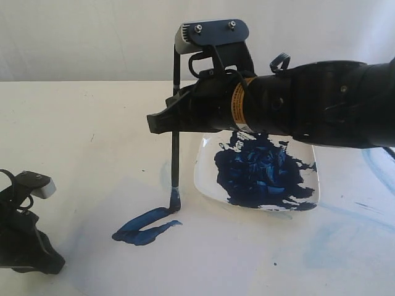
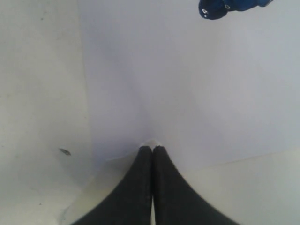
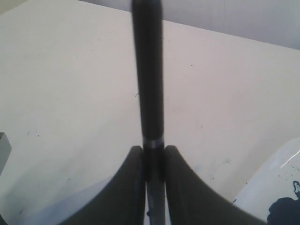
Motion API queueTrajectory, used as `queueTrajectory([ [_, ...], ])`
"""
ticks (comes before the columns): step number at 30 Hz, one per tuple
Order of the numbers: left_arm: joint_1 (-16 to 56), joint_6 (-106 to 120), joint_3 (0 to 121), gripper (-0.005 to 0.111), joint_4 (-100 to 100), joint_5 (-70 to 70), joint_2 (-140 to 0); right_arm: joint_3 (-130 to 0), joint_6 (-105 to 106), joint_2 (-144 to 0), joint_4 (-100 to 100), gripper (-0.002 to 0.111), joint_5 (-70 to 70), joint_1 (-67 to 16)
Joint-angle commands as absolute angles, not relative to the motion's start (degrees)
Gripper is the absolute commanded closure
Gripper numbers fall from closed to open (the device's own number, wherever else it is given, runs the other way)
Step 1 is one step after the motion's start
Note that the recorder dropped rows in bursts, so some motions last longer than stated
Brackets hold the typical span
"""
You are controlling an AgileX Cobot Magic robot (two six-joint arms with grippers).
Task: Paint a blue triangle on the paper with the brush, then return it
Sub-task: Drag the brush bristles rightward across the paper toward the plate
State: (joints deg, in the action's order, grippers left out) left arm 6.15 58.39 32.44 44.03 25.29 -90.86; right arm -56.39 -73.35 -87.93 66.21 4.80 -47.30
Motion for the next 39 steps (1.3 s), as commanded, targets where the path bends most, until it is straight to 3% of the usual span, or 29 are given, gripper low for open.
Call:
queueTrajectory([
  [1,6.66,58.53,31.98,0.107,44.49,26.74,-90.98,-55.72,-74.32,-87.46,66.31,0.108,4.37,-47.41],
  [39,6.66,58.53,31.98,0.107,44.89,26.74,-90.98,-46.51,-78.24,-79.03,66.19,0.108,5.85,-47.41],
])
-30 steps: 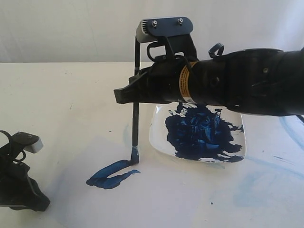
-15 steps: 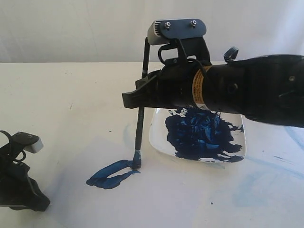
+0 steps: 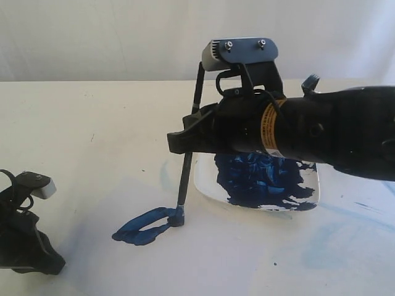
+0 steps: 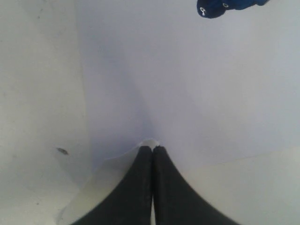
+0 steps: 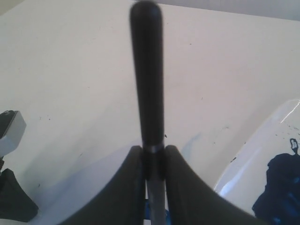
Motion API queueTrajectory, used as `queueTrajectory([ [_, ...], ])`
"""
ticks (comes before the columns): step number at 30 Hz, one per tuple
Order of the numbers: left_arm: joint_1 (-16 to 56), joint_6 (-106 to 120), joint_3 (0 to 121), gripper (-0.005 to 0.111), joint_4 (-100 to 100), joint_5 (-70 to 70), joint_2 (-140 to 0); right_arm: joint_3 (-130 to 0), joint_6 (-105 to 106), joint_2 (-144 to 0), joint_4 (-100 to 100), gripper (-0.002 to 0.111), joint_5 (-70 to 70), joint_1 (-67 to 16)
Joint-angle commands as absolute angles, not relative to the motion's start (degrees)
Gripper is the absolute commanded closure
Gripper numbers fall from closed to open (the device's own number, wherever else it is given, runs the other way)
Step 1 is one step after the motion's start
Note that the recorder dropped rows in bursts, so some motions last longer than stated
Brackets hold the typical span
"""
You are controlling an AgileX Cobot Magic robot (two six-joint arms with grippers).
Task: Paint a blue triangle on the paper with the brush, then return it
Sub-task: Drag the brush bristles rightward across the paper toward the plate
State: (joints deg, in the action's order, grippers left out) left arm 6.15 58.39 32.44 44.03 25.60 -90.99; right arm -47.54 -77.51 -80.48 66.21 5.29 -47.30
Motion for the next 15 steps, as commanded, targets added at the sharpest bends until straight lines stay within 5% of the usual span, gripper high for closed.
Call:
queueTrajectory([
  [1,6.66,58.53,31.98,0.107,44.89,26.74,-90.98,-46.39,-78.24,-78.77,66.19,0.108,5.85,-47.41],
  [15,6.66,58.53,31.98,0.107,44.83,27.38,-90.98,-45.23,-78.36,-74.75,66.19,0.108,5.28,-47.41],
])
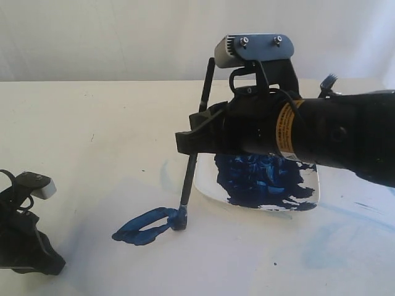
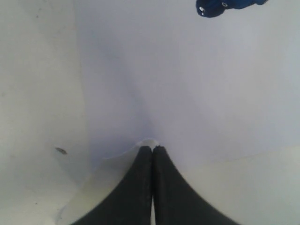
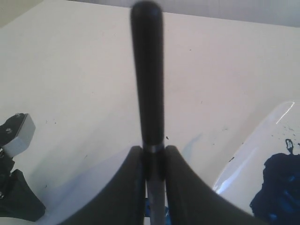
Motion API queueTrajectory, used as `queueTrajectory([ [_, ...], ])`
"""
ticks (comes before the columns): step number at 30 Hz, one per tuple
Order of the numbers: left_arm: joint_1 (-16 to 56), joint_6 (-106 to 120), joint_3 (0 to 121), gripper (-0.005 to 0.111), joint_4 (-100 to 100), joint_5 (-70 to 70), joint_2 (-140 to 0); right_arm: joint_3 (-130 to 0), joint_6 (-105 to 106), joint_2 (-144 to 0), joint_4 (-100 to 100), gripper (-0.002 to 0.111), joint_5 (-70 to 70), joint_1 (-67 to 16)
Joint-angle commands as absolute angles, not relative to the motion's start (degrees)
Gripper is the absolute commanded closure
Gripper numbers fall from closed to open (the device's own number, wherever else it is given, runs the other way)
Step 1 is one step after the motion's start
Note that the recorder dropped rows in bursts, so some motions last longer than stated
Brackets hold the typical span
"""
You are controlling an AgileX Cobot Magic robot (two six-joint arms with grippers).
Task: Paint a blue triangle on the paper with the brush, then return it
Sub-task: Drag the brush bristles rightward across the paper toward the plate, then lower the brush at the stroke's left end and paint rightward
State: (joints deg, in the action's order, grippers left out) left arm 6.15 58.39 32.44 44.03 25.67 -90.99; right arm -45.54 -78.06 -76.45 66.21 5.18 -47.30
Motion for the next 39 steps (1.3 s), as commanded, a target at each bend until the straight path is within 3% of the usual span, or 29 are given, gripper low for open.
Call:
queueTrajectory([
  [1,6.66,58.53,31.98,0.107,44.83,27.38,-90.98,-45.23,-78.36,-74.10,66.19,0.108,4.82,-47.41],
  [10,6.66,58.53,31.98,0.107,44.83,27.51,-90.98,-45.23,-78.36,-67.99,66.19,0.108,4.45,-47.41],
  [16,6.66,58.53,31.98,0.107,44.83,27.51,-90.98,-45.23,-78.36,-65.78,65.95,0.108,11.46,-47.41],
  [24,6.66,58.53,31.98,0.107,44.83,27.51,-90.98,-45.23,-78.23,-72.81,62.90,0.108,18.55,-47.41],
  [39,6.66,58.53,31.98,0.107,44.83,27.51,-90.98,-46.09,-67.48,-79.54,58.31,0.108,18.12,-47.41],
])
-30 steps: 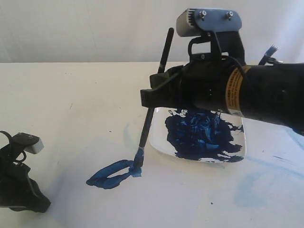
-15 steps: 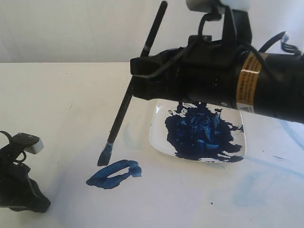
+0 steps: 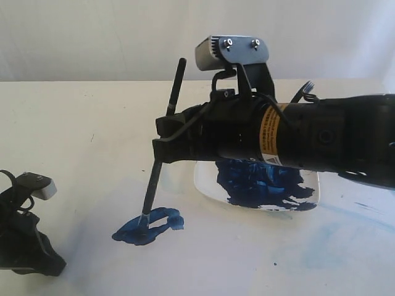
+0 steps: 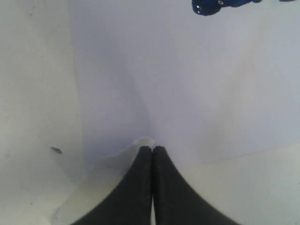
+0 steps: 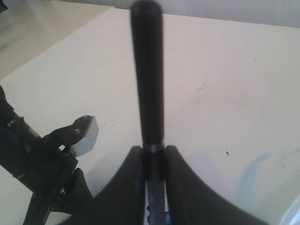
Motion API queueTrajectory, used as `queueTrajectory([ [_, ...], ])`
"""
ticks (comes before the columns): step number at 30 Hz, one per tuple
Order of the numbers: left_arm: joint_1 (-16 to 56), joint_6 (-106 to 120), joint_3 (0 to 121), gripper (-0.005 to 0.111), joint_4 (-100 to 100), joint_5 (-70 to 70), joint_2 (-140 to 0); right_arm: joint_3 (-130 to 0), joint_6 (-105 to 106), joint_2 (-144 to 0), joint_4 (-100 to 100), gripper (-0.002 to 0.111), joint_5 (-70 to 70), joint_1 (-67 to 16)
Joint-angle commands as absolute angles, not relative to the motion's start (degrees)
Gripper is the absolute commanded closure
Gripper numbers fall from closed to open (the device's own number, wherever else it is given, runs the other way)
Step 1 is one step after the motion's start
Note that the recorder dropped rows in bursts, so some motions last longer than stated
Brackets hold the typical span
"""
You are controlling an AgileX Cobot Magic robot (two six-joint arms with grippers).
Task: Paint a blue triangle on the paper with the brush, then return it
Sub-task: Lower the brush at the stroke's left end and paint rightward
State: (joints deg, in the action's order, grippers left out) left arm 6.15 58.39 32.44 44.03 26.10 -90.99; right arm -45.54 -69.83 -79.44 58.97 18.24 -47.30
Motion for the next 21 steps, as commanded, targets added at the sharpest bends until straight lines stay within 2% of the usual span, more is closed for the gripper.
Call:
queueTrajectory([
  [1,6.66,58.53,31.98,0.107,44.83,27.51,-90.98,-46.09,-67.27,-79.54,58.31,0.108,17.51,-47.41],
  [21,6.66,58.53,31.98,0.107,44.83,27.48,-90.98,-46.07,-58.10,-79.54,48.31,0.108,20.20,-47.41],
])
